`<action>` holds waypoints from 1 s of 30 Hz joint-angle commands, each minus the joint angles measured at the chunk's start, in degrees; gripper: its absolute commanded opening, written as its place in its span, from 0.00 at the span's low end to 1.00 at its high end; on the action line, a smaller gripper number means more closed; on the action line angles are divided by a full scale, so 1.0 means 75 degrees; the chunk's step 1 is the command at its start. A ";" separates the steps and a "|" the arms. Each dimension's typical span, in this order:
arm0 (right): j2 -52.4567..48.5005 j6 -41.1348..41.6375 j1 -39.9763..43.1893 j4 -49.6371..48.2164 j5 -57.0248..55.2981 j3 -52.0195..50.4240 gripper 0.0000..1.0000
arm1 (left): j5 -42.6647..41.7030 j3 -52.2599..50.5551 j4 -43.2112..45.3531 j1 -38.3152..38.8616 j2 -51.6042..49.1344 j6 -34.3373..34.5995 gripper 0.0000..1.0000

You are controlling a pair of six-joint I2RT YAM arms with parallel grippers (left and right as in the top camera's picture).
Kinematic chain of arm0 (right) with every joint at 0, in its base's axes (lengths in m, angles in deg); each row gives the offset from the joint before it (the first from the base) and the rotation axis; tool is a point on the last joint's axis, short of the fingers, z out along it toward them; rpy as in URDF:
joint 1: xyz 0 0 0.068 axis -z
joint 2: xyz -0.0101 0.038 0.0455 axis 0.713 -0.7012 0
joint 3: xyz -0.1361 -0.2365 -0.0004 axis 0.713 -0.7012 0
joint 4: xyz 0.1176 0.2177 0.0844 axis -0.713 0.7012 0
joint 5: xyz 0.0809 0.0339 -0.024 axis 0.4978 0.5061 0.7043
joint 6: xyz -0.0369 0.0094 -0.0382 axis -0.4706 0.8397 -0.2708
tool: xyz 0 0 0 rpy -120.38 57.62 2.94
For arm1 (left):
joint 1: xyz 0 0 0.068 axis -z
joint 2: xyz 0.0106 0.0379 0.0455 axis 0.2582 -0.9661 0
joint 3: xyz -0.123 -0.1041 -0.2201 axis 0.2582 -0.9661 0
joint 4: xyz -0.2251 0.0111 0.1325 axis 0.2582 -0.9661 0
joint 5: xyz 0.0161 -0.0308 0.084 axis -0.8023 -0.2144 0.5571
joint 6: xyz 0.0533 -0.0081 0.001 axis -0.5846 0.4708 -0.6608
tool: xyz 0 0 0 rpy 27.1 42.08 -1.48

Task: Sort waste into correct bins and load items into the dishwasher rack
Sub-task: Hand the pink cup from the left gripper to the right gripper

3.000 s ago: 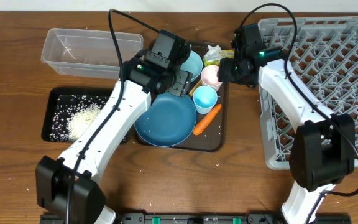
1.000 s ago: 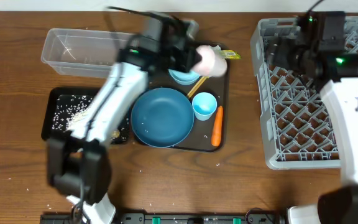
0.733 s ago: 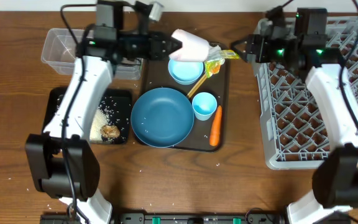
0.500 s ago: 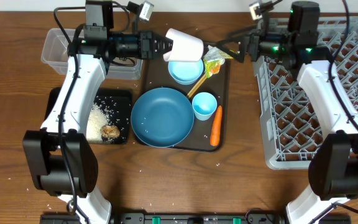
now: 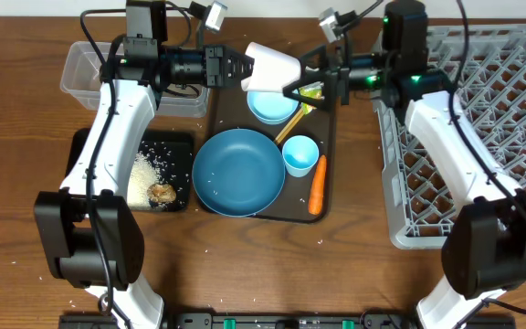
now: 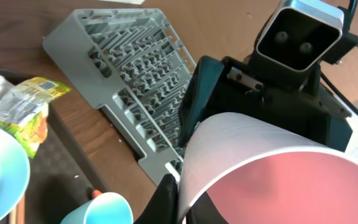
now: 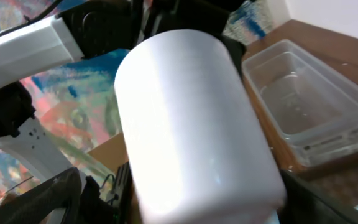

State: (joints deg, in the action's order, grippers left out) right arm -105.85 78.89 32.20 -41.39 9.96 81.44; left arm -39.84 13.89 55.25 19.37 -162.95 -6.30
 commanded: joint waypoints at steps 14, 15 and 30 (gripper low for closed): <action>-0.0044 0.0490 -0.0402 -0.0997 0.0099 0.0003 0.59 | -0.0603 0.0000 0.0070 0.0239 -0.0096 0.0012 0.06; -0.0047 0.0490 -0.0402 -0.0997 0.0099 0.0003 0.58 | -0.0603 0.0000 0.0070 0.0239 -0.0096 0.0012 0.06; -0.0044 0.0997 0.0761 -0.0901 0.0058 0.0003 0.47 | -0.0571 0.0000 0.0067 0.0239 -0.0096 0.0012 0.44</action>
State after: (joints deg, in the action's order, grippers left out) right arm -105.87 84.26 34.95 -48.47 9.79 81.33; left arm -44.17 13.86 55.75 21.07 -162.95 -6.10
